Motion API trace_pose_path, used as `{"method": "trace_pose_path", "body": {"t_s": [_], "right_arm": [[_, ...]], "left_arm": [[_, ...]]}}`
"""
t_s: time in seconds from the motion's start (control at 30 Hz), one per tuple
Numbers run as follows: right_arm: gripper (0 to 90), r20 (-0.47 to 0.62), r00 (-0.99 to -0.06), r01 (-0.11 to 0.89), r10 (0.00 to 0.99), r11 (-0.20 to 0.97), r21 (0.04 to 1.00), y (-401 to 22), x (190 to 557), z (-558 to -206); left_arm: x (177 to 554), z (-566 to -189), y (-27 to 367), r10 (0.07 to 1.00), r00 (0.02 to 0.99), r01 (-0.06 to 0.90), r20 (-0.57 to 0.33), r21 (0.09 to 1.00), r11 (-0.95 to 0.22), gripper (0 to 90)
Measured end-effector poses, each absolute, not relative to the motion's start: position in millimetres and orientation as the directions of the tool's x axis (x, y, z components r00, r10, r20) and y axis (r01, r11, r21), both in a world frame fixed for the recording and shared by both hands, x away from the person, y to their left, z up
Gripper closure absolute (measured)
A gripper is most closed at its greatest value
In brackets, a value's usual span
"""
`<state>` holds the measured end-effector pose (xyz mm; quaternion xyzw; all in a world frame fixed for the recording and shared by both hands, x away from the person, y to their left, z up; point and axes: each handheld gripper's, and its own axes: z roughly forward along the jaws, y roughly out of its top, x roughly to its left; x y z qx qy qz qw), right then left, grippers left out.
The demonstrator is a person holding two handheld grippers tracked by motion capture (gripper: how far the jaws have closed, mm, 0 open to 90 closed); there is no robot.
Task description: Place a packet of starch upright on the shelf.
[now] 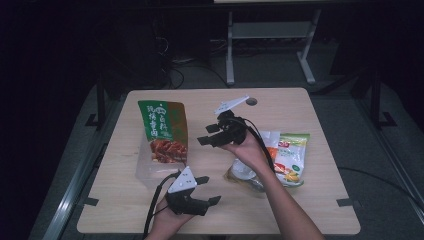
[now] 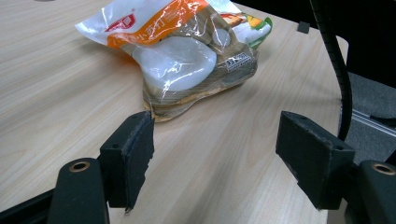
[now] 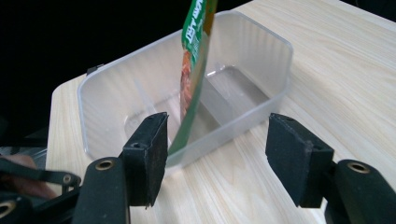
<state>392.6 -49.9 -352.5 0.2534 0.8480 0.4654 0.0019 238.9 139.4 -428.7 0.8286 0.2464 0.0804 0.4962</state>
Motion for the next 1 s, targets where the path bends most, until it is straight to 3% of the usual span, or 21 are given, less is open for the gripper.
{"method": "trace_pose_path", "body": {"t_s": [1.0], "right_arm": [[36.2,0.261,-0.793,0.534,0.55,0.423,0.732,-127.4,372.0,-366.3]], "left_arm": [[239.2,-431.4,137.1,0.482,0.869,0.327,-0.11,0.859,-0.394,27.4]]}}
